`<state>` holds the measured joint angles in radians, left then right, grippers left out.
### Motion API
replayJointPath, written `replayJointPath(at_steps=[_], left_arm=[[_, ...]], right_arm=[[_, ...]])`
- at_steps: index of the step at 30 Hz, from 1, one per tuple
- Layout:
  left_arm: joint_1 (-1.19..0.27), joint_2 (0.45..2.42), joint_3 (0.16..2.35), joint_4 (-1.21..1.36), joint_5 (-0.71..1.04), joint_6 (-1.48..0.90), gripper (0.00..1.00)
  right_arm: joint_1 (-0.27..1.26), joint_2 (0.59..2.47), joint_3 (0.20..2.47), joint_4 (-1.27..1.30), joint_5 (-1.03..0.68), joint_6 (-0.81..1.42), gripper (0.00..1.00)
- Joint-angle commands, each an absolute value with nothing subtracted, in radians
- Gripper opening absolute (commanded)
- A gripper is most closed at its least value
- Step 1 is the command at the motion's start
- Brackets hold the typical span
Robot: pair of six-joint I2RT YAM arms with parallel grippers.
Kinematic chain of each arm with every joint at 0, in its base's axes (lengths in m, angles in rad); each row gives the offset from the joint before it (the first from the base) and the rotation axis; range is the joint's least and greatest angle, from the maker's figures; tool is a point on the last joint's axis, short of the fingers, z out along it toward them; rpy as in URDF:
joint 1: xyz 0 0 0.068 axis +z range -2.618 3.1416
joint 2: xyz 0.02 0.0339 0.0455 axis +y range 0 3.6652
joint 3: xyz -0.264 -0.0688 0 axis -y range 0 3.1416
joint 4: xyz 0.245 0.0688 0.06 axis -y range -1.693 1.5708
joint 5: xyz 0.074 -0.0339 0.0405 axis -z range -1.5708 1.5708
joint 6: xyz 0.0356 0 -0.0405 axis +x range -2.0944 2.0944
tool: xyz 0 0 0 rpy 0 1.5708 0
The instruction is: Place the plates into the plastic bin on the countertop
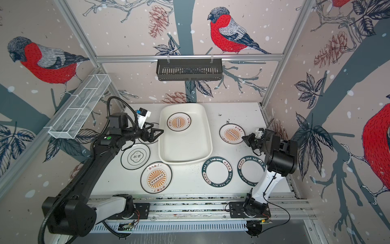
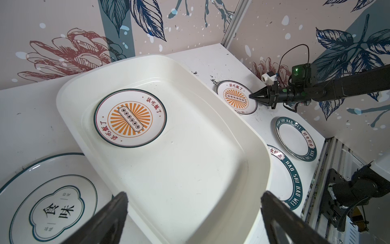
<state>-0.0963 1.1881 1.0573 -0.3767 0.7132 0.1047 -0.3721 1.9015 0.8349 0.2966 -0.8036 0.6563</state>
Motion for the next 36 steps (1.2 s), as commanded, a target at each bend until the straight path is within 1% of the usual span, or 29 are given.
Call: replayJointPath(at_steps=[1,14,27,36], left_arm=[[-0.098,1.188,1.066,-0.354,0.733,0.103,0.97],[-0.098,1.188,1.057,-0.346,0.705,0.105,0.97],[-0.098,1.183,1.057,-0.358,0.689,0.149,0.96],[-0.098,1.179,1.069,-0.361,0.672,0.147,0.97]], right_arm=[[-0.370,1.876,0.825,0.340,-0.802,0.705,0.02],[-0.359,1.779,0.833,0.374,-0.831,0.782,0.02],[-0.335,1.674,0.913,0.246,-0.825,0.760,0.02],[-0.231,1.595,1.029,0.110,-0.775,0.724,0.02]])
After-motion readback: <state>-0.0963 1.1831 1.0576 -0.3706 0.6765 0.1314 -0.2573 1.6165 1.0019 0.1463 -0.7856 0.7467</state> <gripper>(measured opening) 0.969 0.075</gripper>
